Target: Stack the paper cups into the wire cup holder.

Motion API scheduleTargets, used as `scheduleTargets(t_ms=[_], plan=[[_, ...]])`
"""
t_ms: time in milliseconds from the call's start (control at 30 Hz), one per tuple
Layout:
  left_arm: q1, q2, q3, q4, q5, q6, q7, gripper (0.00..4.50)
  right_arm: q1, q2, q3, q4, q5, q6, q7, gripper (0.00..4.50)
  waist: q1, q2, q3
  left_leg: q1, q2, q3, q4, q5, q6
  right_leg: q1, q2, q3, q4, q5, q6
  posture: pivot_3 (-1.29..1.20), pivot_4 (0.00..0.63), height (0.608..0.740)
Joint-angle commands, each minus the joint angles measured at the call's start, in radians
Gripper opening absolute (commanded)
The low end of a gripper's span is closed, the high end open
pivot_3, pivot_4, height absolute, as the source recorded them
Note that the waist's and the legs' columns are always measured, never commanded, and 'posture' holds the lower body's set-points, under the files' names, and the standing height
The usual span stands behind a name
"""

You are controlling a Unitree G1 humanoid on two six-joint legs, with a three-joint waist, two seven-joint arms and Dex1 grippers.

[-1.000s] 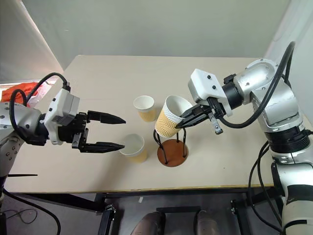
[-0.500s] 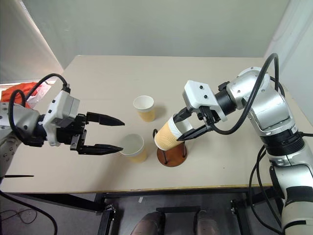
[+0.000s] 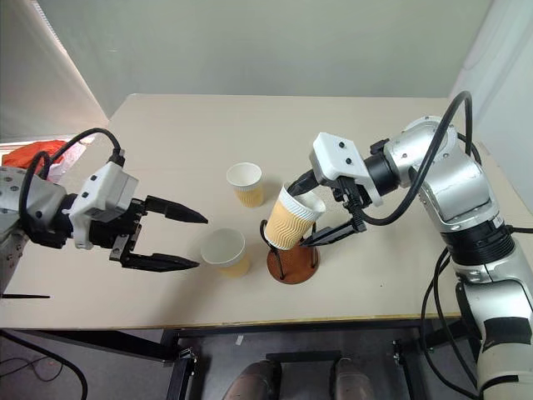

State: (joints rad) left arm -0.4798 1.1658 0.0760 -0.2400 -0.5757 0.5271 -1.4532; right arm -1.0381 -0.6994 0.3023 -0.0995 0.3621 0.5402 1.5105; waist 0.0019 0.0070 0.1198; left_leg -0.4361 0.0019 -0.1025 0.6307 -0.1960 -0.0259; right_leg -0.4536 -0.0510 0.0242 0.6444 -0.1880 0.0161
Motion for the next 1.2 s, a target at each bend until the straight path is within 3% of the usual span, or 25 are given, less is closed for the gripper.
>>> scheduleTargets(t_ms=[33, 333, 700, 1033, 1133, 1200], plan=[[-0.016, 0.005, 0.015, -0.001, 0.007, -0.01, 0.003, 3.98, -0.043, 0.008, -0.075, -0.041, 0.082, 0.027, 0.009, 4.47, 0.0, 0.0, 0.0, 0.0, 0.0, 0.0, 0.0, 0.0, 0.0, 0.0, 0.0, 0.0, 0.0, 0.0, 0.0, 0.0, 0.15, 0.74], [-0.025, -0.011, 0.009, -0.001, 0.015, -0.009, 0.008, 3.98, -0.054, 0.013, -0.114, -0.099, 0.201, 0.094, 0.007, 4.47, 0.0, 0.0, 0.0, 0.0, 0.0, 0.0, 0.0, 0.0, 0.0, 0.0, 0.0, 0.0, 0.0, -0.001, -0.001, 0.0, 0.15, 0.74], [-0.029, -0.011, 0.003, -0.002, 0.017, -0.003, 0.011, 3.98, -0.019, -0.051, -0.07, 0.02, 0.012, 0.035, -0.101, 4.47, 0.002, 0.0, 0.0, 0.0, 0.0, 0.0, 0.0, 0.0, 0.0, 0.0, 0.0, 0.0, 0.0, -0.001, -0.001, 0.0, 0.15, 0.74], [-0.037, -0.021, -0.01, -0.009, 0.017, 0.003, 0.019, 3.98, 0.052, -0.043, -0.027, -0.029, 0.005, 0.068, -0.095, 4.47, 0.001, 0.0, 0.0, 0.0, 0.0, 0.0, 0.0, -0.001, 0.0, 0.0, 0.0, 0.0, 0.0, 0.0, -0.001, 0.0, 0.15, 0.74], [-0.029, -0.018, -0.004, -0.013, 0.015, 0.006, 0.019, 3.98, 0.047, -0.033, -0.029, -0.024, 0.013, 0.086, -0.098, 3.91, 0.001, 0.0, 0.0, 0.0, 0.0, 0.0, 0.0, -0.001, 0.0, 0.0, 0.0, 0.0, 0.0, 0.0, -0.001, 0.0, 0.15, 0.74], [-0.025, -0.015, 0.0, -0.014, 0.014, 0.008, 0.019, 3.98, 0.045, -0.032, -0.028, -0.024, 0.014, 0.087, -0.093, 3.26, 0.001, 0.0, 0.0, 0.0, 0.0, 0.0, 0.0, 0.0, 0.0, 0.0, 0.0, 0.0, 0.0, 0.0, -0.001, 0.0, 0.15, 0.74]])
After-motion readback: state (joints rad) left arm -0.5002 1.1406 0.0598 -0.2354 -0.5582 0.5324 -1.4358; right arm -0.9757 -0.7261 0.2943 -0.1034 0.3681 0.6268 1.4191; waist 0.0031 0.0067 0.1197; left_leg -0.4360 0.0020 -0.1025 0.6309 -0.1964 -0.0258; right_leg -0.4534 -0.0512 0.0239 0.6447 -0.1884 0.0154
